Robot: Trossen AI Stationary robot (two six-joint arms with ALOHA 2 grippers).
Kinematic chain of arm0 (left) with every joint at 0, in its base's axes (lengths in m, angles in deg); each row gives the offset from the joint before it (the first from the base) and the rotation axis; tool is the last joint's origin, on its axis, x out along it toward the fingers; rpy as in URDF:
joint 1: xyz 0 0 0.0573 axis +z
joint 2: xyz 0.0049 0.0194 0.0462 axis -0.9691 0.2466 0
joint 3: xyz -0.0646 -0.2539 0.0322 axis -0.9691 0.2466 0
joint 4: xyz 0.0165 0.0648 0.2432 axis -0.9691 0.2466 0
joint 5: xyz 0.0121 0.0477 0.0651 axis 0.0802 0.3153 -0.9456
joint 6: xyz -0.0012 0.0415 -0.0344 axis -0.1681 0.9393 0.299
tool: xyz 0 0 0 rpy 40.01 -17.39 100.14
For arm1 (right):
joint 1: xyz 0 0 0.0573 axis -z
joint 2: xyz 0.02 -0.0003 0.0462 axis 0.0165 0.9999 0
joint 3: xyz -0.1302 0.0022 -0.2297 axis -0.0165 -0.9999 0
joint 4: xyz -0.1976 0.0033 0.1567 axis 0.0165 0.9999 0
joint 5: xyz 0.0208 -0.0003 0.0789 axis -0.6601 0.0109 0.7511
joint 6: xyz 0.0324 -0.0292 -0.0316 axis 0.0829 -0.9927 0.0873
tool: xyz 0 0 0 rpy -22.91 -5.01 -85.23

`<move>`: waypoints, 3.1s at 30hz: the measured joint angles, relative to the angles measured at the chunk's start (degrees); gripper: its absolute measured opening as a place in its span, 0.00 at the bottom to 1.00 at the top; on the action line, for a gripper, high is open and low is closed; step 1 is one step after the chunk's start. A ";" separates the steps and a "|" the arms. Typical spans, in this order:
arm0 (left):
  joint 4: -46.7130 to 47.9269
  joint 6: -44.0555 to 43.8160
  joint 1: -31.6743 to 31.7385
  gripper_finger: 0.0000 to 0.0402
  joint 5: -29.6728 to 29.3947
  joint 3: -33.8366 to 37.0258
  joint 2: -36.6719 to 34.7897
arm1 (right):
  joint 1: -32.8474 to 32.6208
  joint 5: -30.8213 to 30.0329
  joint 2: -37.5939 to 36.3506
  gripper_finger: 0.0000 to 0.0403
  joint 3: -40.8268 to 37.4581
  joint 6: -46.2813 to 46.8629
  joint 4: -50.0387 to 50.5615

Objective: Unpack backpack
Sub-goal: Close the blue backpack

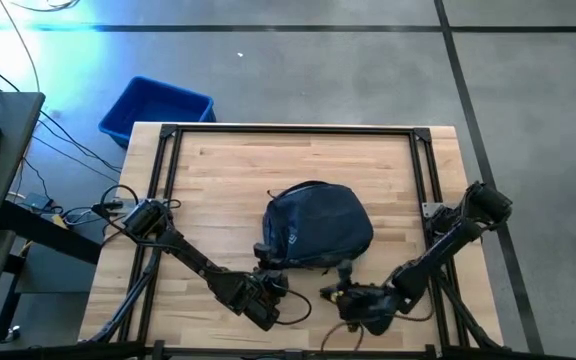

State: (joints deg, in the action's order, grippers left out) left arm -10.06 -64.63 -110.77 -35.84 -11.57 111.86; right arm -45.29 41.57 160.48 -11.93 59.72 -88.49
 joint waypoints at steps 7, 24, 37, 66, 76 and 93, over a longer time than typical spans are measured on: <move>0.01 0.09 0.04 0.00 0.58 0.00 0.00 | 7.00 0.97 0.04 0.43 0.00 1.50 -0.40; 0.01 0.02 0.15 0.00 1.56 0.00 -0.09 | 10.96 6.61 0.52 0.10 0.00 3.93 0.48; 1.19 -1.97 0.39 0.00 2.06 -0.09 -0.12 | 7.06 0.28 0.57 0.00 0.00 1.80 -0.87; 1.28 -2.08 0.44 0.00 2.53 -0.04 -0.13 | 9.91 4.45 0.57 0.34 0.00 5.90 -0.31; 1.30 -2.52 0.48 0.00 2.81 -0.04 -0.13 | 10.58 3.67 4.78 0.21 0.00 3.94 -4.51; 4.42 -4.47 0.52 0.00 2.98 -0.11 -0.13 | 7.38 -4.19 3.56 0.01 0.00 10.23 3.86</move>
State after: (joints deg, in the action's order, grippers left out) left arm -5.64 -69.10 -110.24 -32.86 -11.67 111.73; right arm -37.91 37.39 164.04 -11.93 69.95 -84.63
